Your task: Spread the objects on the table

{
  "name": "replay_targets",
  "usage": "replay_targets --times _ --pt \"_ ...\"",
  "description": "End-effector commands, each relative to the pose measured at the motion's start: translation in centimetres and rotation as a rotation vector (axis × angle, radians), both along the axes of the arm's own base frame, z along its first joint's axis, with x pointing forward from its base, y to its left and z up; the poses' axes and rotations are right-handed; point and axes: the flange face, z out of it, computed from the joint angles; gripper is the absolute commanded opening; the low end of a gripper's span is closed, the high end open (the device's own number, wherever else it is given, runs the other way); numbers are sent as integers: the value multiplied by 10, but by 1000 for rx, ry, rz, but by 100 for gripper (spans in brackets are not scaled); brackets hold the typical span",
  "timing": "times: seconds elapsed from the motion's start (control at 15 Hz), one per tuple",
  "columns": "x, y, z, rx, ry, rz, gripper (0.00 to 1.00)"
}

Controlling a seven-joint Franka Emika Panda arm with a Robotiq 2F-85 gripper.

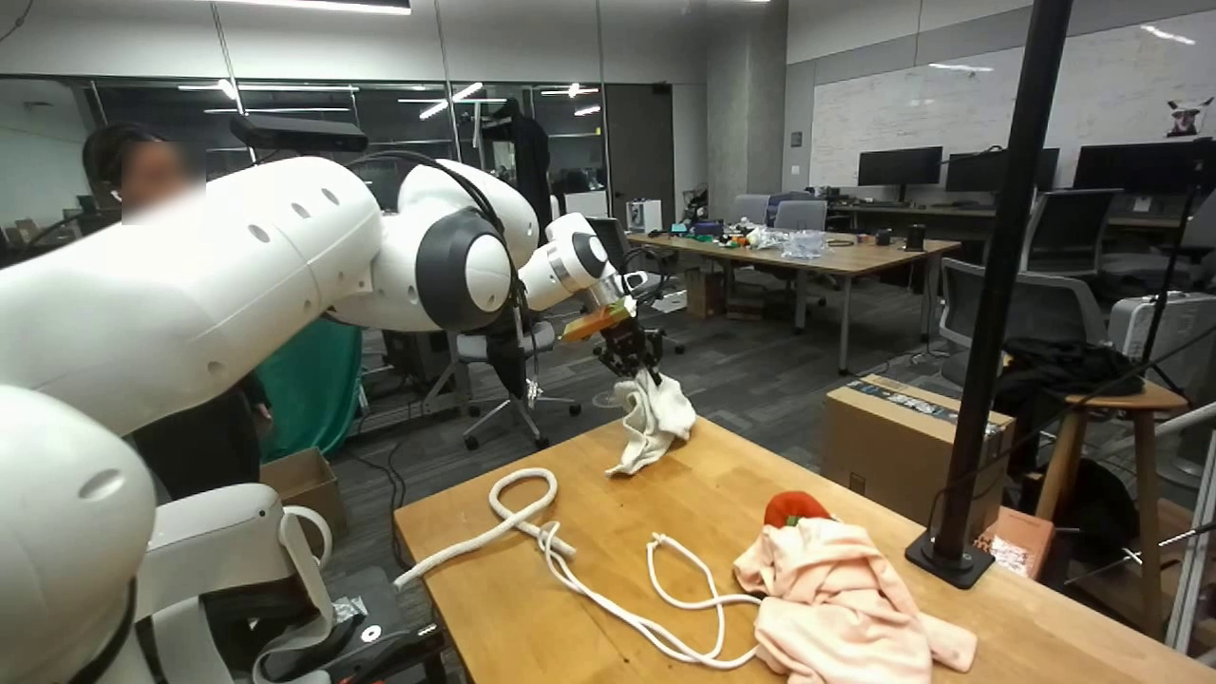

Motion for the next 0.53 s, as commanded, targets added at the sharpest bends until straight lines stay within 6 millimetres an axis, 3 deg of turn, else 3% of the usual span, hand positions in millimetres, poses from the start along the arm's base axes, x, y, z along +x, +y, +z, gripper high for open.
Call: replay_targets --times 0.0,0.27,0.47 --pt "2 -1 7 -6 25 -14 68" --pt "-2 -5 10 -38 59 -41 98" --pt "-2 -14 15 -61 83 -67 100"
